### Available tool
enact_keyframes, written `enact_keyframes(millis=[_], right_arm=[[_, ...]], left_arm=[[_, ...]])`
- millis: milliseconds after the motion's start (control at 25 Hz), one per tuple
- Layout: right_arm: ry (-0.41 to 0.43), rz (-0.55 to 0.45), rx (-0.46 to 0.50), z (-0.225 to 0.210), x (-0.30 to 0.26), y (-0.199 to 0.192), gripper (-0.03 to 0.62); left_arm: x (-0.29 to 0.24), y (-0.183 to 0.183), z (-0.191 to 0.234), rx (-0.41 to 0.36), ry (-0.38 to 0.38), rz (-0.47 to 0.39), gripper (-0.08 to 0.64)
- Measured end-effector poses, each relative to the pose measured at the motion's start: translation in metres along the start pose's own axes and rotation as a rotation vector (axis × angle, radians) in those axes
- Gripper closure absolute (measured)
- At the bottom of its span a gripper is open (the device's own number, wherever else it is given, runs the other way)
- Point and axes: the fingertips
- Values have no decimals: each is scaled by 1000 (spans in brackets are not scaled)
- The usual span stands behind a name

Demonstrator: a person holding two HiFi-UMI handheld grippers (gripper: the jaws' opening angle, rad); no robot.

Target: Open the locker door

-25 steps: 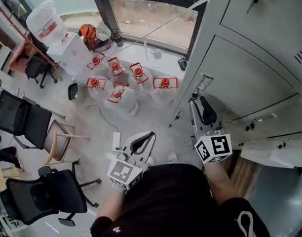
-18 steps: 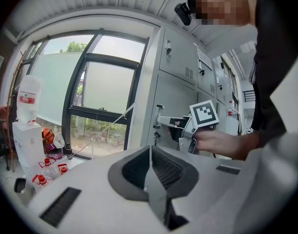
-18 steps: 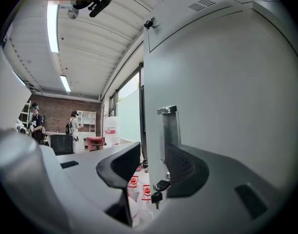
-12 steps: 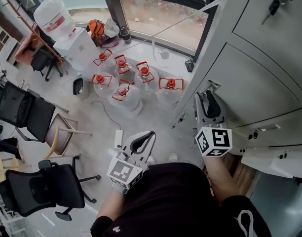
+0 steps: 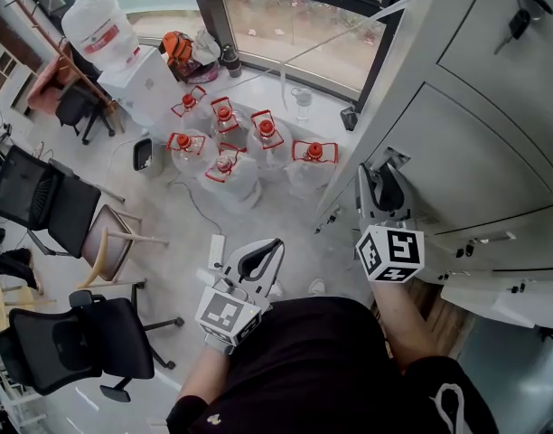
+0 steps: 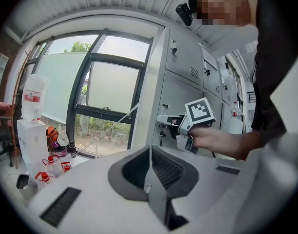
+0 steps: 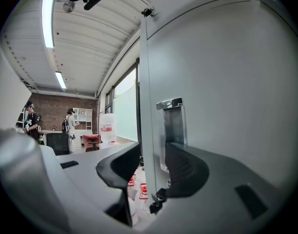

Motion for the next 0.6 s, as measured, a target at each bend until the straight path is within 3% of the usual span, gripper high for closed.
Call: enact_keyframes(millis=[600], right_arm=[[-58,9,40,12,25,-9,493]], left_arm=[[15,-11,6,18,-46,-8,532]])
Point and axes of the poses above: the fingertips, and each gripper's own axes: x backward along the fingers, z to its left, y out of its top, and after that the axes turned 8 degrees about z, right-handed
